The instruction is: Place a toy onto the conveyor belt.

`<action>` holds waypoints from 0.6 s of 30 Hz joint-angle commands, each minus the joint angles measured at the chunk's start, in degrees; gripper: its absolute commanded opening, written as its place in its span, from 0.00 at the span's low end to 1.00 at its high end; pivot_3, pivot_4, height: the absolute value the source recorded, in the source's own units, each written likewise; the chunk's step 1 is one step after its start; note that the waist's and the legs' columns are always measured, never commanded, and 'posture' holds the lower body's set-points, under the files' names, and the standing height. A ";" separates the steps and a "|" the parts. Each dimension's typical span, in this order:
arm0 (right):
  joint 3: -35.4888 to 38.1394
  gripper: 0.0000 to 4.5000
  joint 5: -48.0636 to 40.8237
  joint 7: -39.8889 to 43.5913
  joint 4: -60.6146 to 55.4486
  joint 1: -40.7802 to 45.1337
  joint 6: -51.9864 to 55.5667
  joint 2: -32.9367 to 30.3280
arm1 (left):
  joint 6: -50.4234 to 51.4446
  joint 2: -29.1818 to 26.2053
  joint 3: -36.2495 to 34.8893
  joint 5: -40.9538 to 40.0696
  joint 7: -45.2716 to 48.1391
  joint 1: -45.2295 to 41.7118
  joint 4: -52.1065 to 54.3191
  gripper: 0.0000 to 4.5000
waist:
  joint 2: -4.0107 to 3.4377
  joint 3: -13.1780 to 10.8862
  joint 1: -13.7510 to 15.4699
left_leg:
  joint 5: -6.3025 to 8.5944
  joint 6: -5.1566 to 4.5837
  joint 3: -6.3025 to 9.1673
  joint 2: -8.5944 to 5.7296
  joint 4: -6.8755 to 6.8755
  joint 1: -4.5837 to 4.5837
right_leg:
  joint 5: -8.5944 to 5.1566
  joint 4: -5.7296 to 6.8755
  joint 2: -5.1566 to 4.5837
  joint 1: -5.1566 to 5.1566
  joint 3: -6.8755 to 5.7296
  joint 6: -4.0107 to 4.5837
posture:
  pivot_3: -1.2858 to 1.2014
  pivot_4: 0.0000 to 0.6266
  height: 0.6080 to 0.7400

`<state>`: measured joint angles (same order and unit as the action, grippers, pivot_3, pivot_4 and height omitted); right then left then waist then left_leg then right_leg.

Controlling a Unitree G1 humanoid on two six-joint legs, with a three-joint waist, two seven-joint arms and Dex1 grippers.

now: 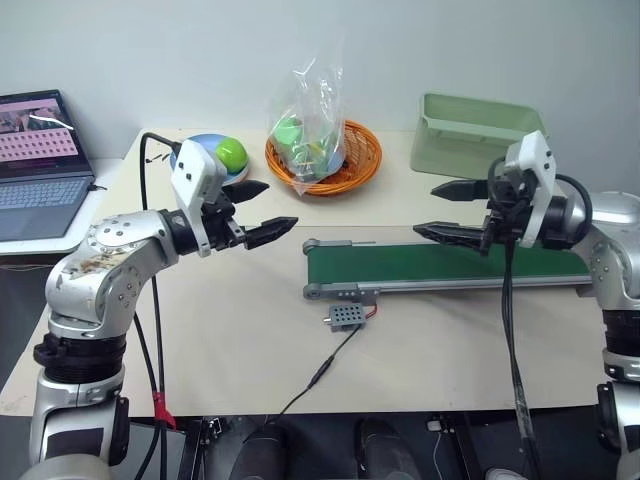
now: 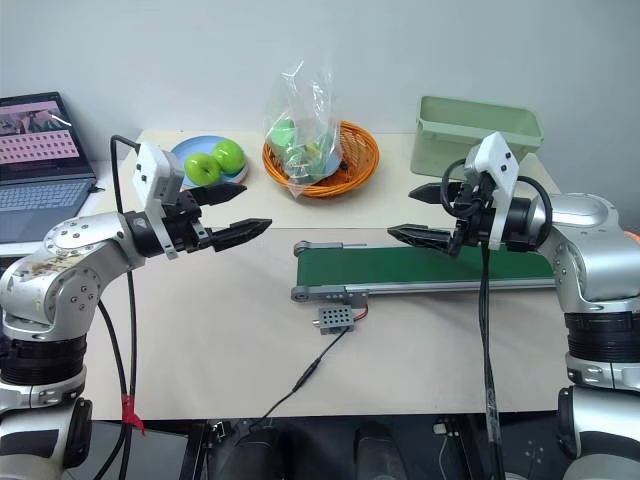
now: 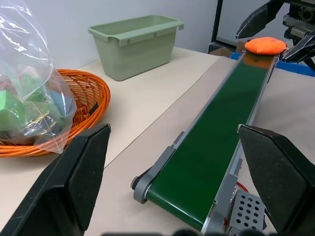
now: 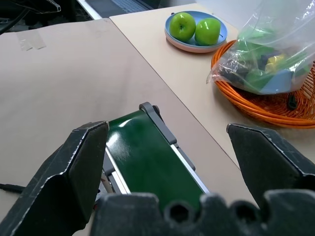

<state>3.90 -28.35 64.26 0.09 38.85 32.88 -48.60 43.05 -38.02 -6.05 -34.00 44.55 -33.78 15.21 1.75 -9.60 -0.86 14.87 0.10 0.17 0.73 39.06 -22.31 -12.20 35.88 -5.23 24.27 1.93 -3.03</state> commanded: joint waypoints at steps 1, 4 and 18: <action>2.56 1.00 -1.20 0.15 -1.79 0.74 0.05 -1.14 | 0.31 -0.89 -1.01 -1.13 0.63 -2.11 0.21 0.98 | 0.00 0.00 0.01 | 0.00 0.00 0.00 0.00 0.00 0.00 | 0.00 0.00 0.00 0.00 0.00 0.00 | 0.52 0.24 1.00; 2.45 1.00 -1.15 0.21 -1.65 0.88 0.03 -1.09 | 0.76 -0.84 -1.24 -1.42 0.60 -2.67 -0.03 0.98 | 0.00 0.00 0.02 | 0.00 0.00 0.00 0.00 0.00 0.01 | 0.00 0.01 0.00 0.00 0.00 0.00 | 0.52 0.24 1.00; 2.49 1.00 -1.16 -0.10 -2.00 0.39 0.08 -0.90 | 1.68 -0.58 -1.19 -2.56 0.01 -2.27 0.58 0.98 | 0.00 0.00 0.00 | 0.00 0.00 0.00 0.00 0.00 0.00 | 0.00 0.00 0.00 0.00 0.00 0.00 | 0.52 0.24 1.00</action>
<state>3.91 -28.35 64.29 0.07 38.84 32.90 -48.66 44.89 -38.20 -6.06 -36.00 44.63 -35.57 14.27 1.75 -9.60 -0.86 14.87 0.10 0.17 0.73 39.05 -22.31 -12.20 35.88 -5.23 24.27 1.93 -3.03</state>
